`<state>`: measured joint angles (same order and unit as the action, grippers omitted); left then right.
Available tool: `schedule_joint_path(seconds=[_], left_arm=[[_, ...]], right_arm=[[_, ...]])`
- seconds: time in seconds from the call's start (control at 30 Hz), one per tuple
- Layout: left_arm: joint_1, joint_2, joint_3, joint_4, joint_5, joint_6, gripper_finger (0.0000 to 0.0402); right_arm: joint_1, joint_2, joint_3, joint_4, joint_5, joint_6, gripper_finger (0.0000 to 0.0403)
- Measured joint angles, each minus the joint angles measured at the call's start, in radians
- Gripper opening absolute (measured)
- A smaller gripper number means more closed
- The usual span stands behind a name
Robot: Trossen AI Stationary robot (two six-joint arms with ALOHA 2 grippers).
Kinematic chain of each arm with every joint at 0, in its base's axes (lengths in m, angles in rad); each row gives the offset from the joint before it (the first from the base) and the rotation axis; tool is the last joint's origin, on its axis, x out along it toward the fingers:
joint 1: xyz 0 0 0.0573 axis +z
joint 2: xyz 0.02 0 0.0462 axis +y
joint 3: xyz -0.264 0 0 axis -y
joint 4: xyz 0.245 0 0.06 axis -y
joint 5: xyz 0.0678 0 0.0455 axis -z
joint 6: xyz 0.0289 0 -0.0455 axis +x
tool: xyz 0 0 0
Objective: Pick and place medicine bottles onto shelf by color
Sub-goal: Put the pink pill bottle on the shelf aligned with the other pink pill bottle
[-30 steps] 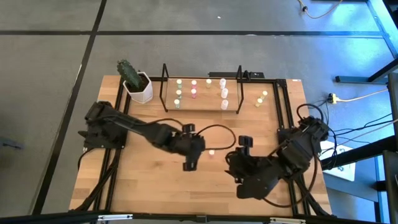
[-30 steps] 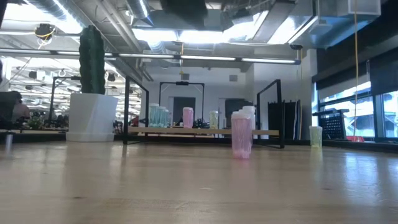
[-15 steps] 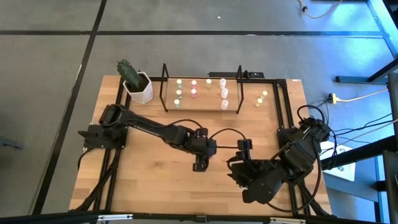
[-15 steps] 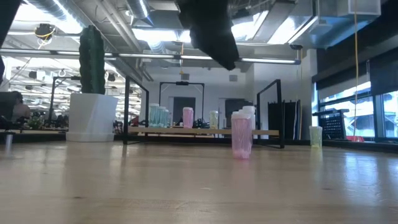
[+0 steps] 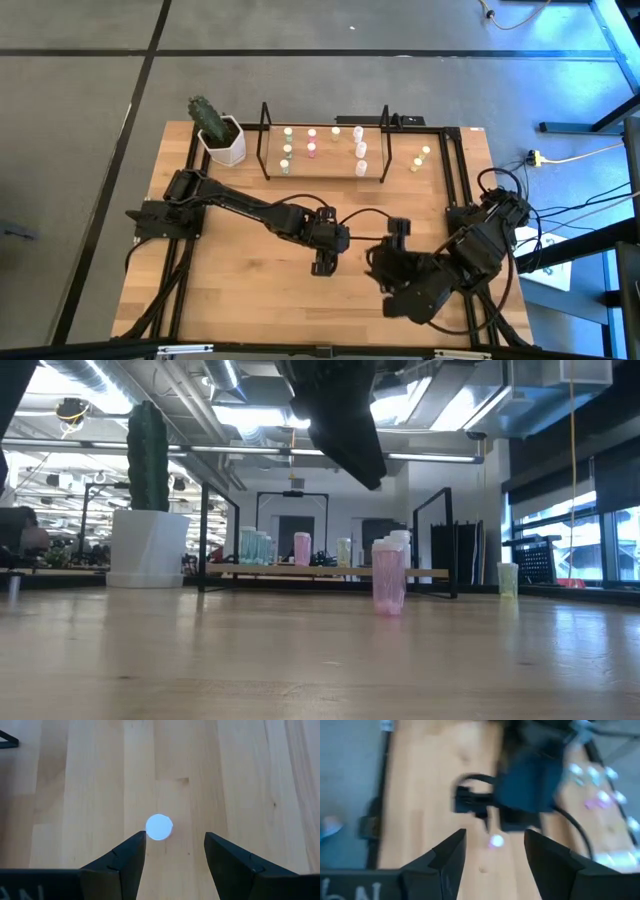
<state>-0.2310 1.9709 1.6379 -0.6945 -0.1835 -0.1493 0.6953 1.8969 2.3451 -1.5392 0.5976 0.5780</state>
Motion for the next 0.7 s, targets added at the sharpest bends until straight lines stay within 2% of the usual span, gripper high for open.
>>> schedule_joint_path(seconds=[0.07,0.2,0.37,0.53,0.7], left_arm=[[0.000,0.000,0.000,0.000,-0.011,-0.001,0.0195],[0.000,0.000,0.000,-0.003,-0.014,-0.001,0.0195],[-0.001,0.000,0.000,-0.002,-0.014,-0.005,0.0195],[-0.001,0.000,0.000,-0.001,-0.014,-0.026,0.0195],[-0.001,0.000,0.000,0.000,-0.014,-0.032,0.0195]], right_arm=[[-0.002,0.000,-0.002,-0.043,0.032,0.075,0.0202],[0.004,-0.030,-0.007,-0.030,0.096,0.072,0.0202],[0.033,-0.133,-0.040,-0.031,0.141,0.071,0.0202],[0.067,-0.283,-0.231,-0.031,0.224,0.150,0.0202],[0.082,-0.433,-0.470,0.008,0.217,0.305,0.0202]])
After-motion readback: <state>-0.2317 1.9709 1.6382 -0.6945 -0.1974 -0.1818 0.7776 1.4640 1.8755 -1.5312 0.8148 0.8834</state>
